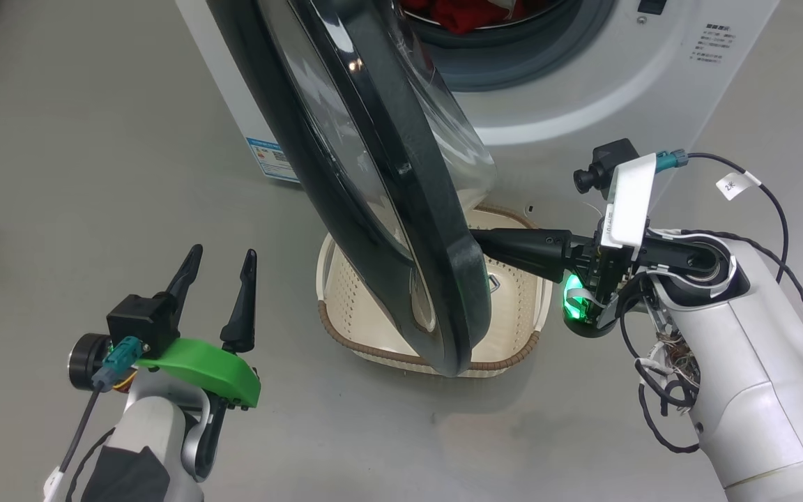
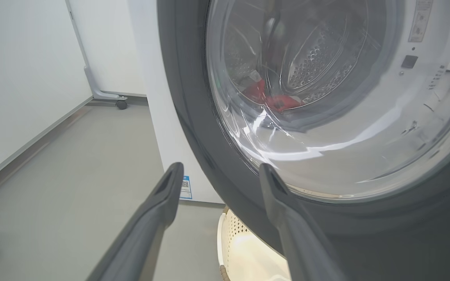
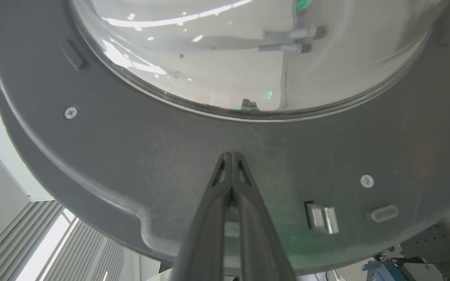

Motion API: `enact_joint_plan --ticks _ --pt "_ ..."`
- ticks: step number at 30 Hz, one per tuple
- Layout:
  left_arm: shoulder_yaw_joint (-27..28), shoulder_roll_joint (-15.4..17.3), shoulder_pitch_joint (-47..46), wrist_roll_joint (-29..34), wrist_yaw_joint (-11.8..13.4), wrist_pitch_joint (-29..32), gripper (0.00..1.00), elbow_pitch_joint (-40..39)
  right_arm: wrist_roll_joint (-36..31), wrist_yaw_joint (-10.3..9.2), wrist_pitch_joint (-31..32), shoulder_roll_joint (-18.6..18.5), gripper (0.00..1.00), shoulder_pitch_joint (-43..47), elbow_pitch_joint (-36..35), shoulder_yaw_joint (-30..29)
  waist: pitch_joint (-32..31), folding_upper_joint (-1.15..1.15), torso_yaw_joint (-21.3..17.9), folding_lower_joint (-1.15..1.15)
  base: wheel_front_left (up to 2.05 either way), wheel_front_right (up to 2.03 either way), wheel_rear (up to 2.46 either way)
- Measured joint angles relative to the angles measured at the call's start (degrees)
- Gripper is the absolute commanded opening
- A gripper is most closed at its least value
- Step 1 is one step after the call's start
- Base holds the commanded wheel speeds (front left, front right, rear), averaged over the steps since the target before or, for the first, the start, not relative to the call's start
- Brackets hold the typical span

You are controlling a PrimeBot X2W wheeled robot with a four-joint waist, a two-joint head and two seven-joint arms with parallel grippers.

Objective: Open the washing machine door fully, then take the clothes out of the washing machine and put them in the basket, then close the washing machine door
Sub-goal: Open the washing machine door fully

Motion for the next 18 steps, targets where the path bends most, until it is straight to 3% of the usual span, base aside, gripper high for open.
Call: enact_joint_plan --ticks 18 --pt "-1.94 0.00 0.89 -1.98 0.00 0.00 1.00 0.48 2.29 0.00 -1.13 0.14 0.00 4.11 -3.35 3.89 -1.05 0.00 6.48 0.00 0.00 0.00 0.00"
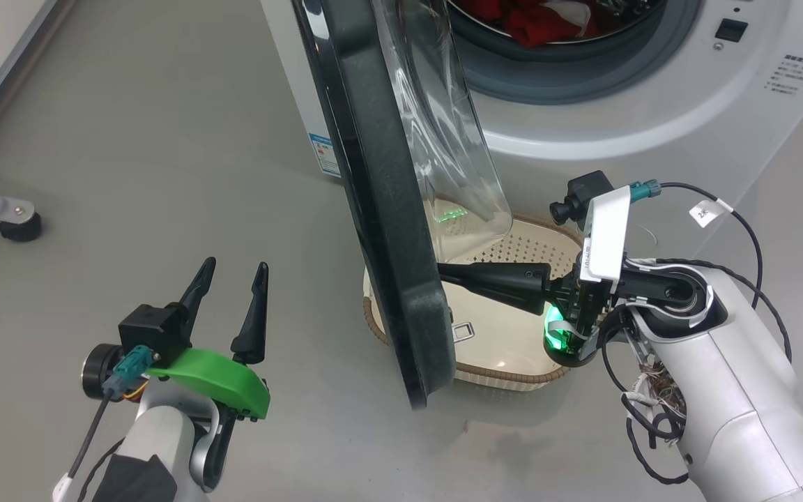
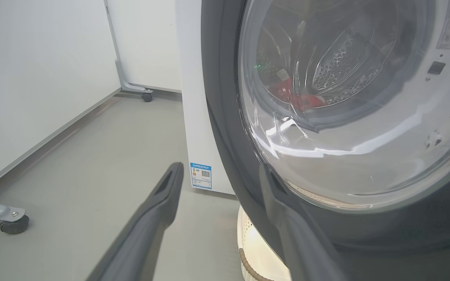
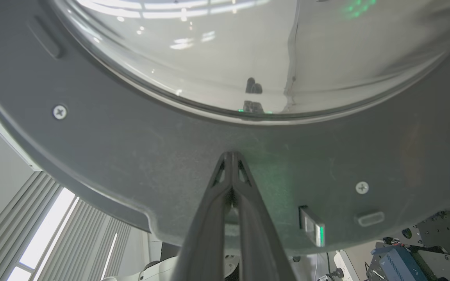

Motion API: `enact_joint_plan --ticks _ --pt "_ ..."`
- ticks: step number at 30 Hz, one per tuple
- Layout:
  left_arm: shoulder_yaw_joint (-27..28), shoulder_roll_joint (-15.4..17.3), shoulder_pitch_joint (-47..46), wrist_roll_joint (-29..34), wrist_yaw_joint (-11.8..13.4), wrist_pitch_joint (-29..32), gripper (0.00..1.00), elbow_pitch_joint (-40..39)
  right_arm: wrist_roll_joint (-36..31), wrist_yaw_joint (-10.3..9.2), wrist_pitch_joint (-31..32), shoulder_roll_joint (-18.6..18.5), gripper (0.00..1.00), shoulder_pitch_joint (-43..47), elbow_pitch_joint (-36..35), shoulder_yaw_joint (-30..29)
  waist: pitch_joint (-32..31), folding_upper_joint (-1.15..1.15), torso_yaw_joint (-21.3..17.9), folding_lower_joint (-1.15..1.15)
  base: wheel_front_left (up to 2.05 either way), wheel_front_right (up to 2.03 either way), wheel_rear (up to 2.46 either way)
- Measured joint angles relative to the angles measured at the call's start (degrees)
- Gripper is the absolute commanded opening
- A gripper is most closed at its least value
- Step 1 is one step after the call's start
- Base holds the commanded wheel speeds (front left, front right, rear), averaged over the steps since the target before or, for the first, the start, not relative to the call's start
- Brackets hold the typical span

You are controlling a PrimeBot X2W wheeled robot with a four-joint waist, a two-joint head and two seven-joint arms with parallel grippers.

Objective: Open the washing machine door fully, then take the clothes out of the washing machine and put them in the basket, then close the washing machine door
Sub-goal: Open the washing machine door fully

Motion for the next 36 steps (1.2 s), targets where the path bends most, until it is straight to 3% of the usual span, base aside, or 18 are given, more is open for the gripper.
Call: enact_joint_plan --ticks 19,36 --pt "-2.07 0.01 0.31 -1.44 0.54 0.00 1.00 0.57 2.94 0.00 -5.04 0.00 0.00 1.43 -3.02 6.15 -1.15 0.00 5.05 0.00 0.00 0.00 0.00" --pt "-2.07 0.02 1.33 -2.10 1.52 0.00 1.00 0.38 2.64 0.00 -11.88 0.09 0.00 2.77 -4.57 7.70 -1.89 0.00 5.28 0.00 0.00 0.00 0.00"
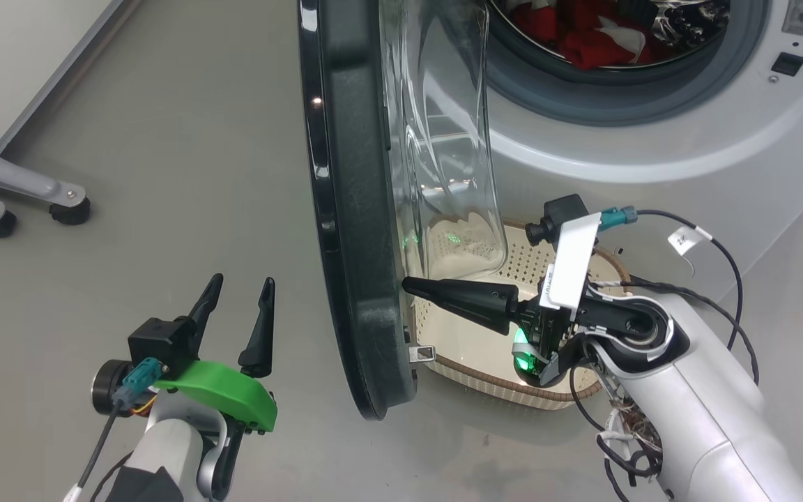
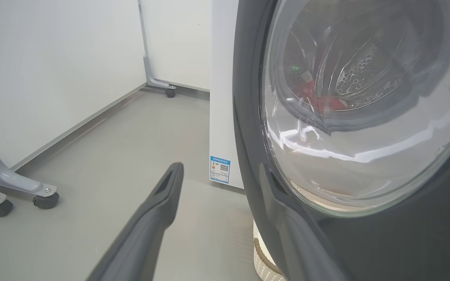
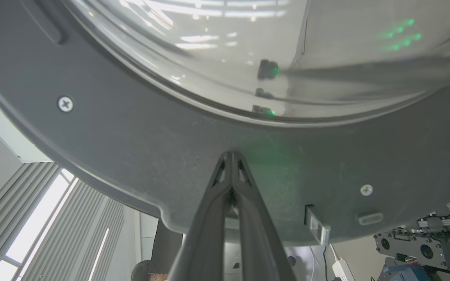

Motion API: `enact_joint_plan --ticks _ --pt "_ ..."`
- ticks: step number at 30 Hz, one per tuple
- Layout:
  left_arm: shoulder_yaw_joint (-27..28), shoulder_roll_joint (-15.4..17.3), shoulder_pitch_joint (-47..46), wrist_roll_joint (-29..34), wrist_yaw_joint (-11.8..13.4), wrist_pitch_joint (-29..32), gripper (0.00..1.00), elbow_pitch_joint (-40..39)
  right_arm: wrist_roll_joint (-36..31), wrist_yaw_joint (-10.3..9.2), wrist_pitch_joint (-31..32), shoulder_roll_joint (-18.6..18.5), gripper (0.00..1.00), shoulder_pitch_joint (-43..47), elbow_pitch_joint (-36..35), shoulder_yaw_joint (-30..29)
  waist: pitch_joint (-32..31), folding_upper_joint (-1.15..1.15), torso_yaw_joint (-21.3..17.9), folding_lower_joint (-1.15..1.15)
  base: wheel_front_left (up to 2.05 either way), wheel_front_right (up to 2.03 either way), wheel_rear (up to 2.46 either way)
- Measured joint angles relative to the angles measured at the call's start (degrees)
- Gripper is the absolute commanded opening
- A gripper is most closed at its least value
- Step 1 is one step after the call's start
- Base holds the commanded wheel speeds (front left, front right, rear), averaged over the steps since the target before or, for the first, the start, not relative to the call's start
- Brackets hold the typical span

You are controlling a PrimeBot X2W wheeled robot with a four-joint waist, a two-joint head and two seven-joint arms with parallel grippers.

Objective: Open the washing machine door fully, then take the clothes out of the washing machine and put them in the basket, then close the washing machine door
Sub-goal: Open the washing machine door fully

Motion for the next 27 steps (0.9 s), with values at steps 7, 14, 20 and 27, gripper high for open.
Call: enact_joint_plan --ticks 7,14,20,27 --pt "0.03 0.00 0.04 -0.48 0.09 0.00 1.00 -0.51 0.64 0.00 -4.32 0.29 0.00 3.48 -1.63 -2.86 -0.04 0.00 -0.64 0.00 0.00 0.00 0.00" --pt "0.20 0.01 0.14 -0.52 0.58 0.00 1.00 -0.54 -0.23 0.00 -9.98 0.37 1.00 8.31 -2.72 -7.24 -0.56 0.00 -1.35 0.00 0.00 0.00 0.00" --pt "0.31 0.02 0.56 -0.52 0.60 0.00 1.00 -0.58 -3.89 0.00 -16.25 0.40 1.00 12.39 -4.08 -11.26 -0.89 0.00 -1.93 0.00 0.00 0.00 0.00" --pt "0.49 0.02 1.02 -0.51 1.02 0.00 1.00 -0.58 -16.05 0.00 -26.57 -2.18 1.00 13.76 -7.34 -13.80 -1.12 0.00 -2.63 0.00 0.00 0.00 0.00"
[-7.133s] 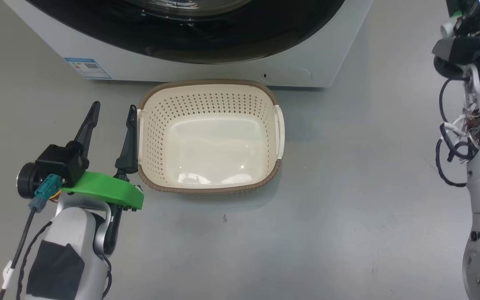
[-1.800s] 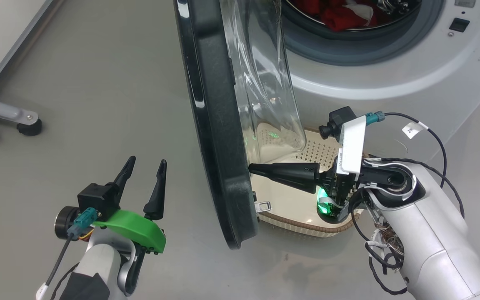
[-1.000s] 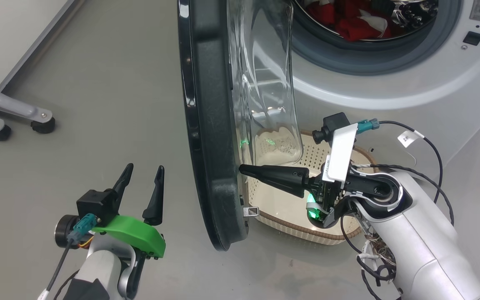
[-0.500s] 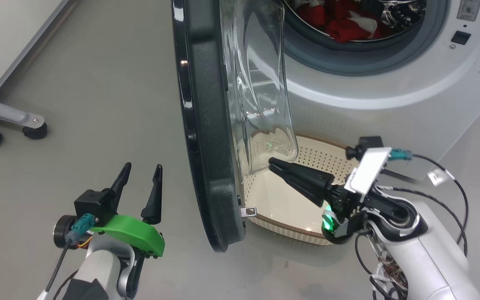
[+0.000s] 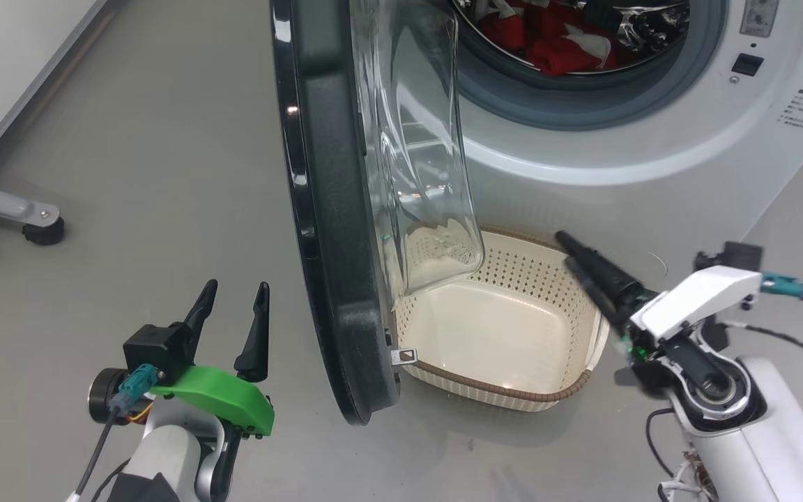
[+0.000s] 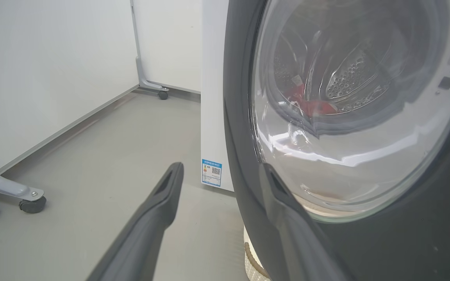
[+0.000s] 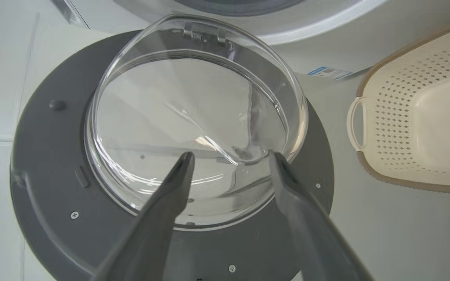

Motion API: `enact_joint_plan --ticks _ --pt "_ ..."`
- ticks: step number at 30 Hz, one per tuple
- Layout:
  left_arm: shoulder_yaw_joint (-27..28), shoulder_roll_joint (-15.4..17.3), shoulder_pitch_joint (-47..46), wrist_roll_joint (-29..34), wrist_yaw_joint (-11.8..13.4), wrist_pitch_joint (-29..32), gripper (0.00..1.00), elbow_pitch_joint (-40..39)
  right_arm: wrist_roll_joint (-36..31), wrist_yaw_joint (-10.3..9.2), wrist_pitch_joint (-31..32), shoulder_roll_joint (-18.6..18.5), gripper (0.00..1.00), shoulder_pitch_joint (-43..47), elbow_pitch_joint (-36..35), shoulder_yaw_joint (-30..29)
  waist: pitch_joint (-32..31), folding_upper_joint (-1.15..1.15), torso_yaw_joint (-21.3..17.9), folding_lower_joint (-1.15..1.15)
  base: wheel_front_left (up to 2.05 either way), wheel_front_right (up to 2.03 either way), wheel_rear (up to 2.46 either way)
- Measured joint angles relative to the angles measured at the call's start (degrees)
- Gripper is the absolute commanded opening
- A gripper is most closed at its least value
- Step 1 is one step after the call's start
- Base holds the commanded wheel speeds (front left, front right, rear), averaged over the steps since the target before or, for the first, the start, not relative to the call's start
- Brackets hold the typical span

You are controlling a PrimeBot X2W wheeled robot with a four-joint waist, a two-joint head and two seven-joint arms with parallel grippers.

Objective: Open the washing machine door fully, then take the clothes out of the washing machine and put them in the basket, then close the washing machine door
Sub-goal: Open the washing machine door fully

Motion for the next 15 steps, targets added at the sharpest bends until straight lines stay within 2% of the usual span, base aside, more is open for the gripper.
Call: enact_joint_plan --ticks 7,15 --pt "-0.04 0.00 0.01 0.08 0.00 0.00 1.00 0.03 -16.46 0.00 -12.37 -4.38 1.00 -0.28 -4.67 0.58 -0.30 0.00 -0.54 0.00 0.00 0.00 0.00" --pt "-0.05 0.01 0.01 0.08 0.00 0.00 1.00 0.02 -37.35 0.01 -26.64 -10.22 1.00 -2.27 -6.86 6.14 -0.03 0.00 -0.59 0.00 0.00 0.00 0.00"
